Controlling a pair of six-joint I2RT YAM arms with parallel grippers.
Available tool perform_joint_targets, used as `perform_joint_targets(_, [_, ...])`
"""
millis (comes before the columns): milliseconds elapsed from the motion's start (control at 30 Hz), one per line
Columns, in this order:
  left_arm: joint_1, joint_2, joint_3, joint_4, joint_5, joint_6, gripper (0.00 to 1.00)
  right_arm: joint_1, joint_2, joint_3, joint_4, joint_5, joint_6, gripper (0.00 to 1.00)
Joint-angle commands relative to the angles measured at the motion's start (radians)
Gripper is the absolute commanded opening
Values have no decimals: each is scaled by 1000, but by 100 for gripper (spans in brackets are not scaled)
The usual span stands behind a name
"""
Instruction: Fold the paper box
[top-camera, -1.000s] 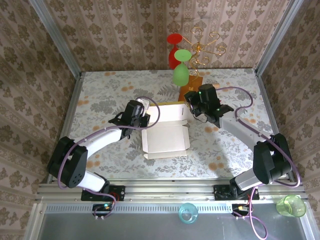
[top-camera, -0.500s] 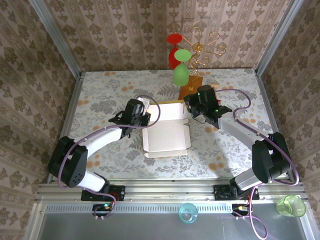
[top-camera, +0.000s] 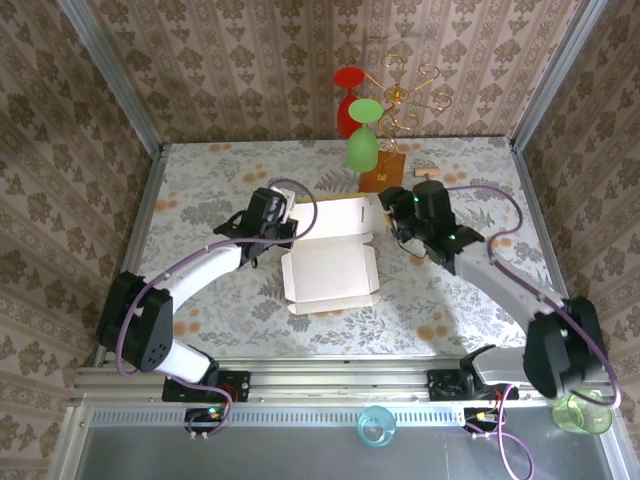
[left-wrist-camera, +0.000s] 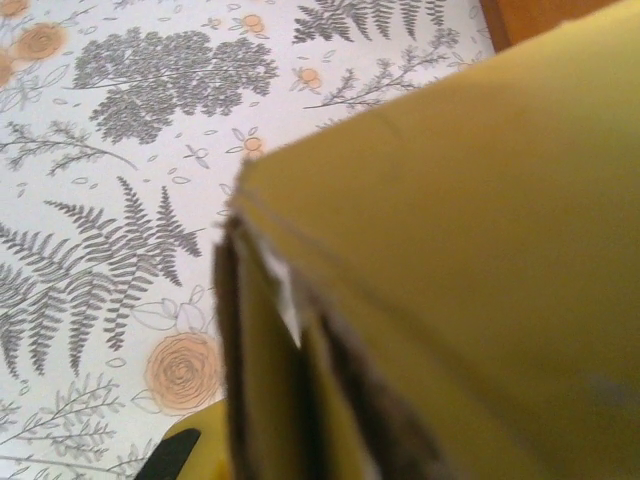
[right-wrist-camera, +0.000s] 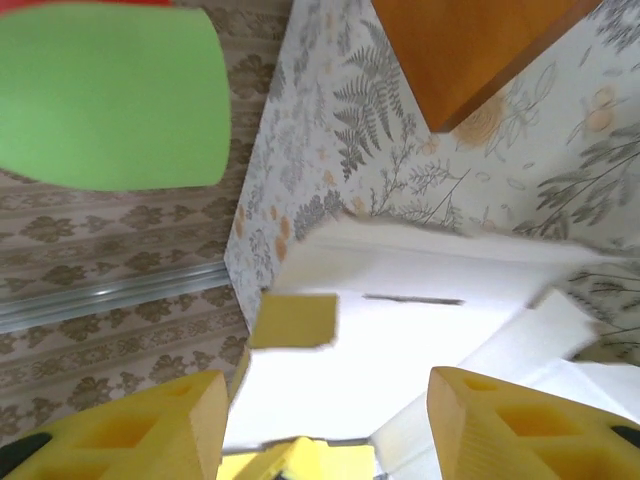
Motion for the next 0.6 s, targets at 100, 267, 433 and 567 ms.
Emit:
perform_joint_targets(100, [18,-17,88,-128,63,-47,0,3,-72,-169,81,-9,-81,57])
perform_joint_targets(267, [19,-22,90,-133,66,-47,0,-2,41,-166,170,-65,-175,58])
perform_joint_targets(433, [20,-22,100,-142,69,-42,0,0,171,-141,243,-101,-211,58])
perform_joint_targets(567, [19,-21,96,-137,77,-48,0,14,243,-129,304,-128,-199,55])
